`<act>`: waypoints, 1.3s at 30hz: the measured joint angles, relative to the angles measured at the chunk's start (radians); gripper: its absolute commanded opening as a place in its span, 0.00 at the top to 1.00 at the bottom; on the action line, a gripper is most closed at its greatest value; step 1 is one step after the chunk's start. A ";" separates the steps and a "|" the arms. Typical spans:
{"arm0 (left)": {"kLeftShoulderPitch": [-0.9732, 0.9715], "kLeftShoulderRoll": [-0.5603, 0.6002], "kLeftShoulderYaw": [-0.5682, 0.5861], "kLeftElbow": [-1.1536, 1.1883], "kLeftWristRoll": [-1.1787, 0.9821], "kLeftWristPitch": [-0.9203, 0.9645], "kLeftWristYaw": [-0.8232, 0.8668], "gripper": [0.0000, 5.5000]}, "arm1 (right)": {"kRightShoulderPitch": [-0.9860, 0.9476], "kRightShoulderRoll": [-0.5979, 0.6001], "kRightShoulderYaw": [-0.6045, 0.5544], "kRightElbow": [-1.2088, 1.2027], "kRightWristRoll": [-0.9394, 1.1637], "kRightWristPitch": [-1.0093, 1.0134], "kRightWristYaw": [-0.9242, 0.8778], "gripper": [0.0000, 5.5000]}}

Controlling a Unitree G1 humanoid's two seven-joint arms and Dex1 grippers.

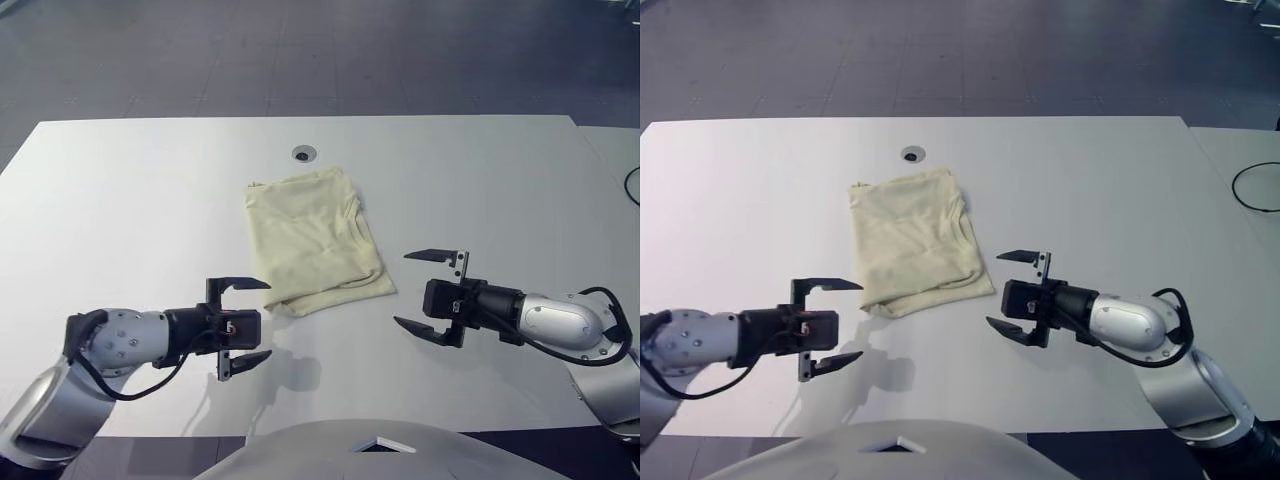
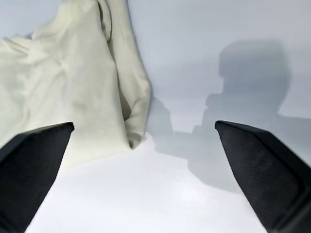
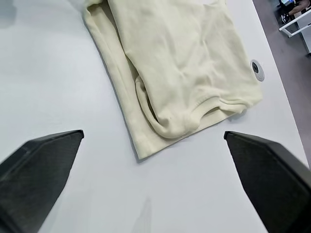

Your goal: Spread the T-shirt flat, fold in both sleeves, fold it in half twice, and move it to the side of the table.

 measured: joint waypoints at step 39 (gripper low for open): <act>-0.141 -0.213 -0.315 0.229 0.463 0.048 0.117 1.00 | -0.360 0.228 0.340 0.702 -0.452 -0.630 -0.193 0.14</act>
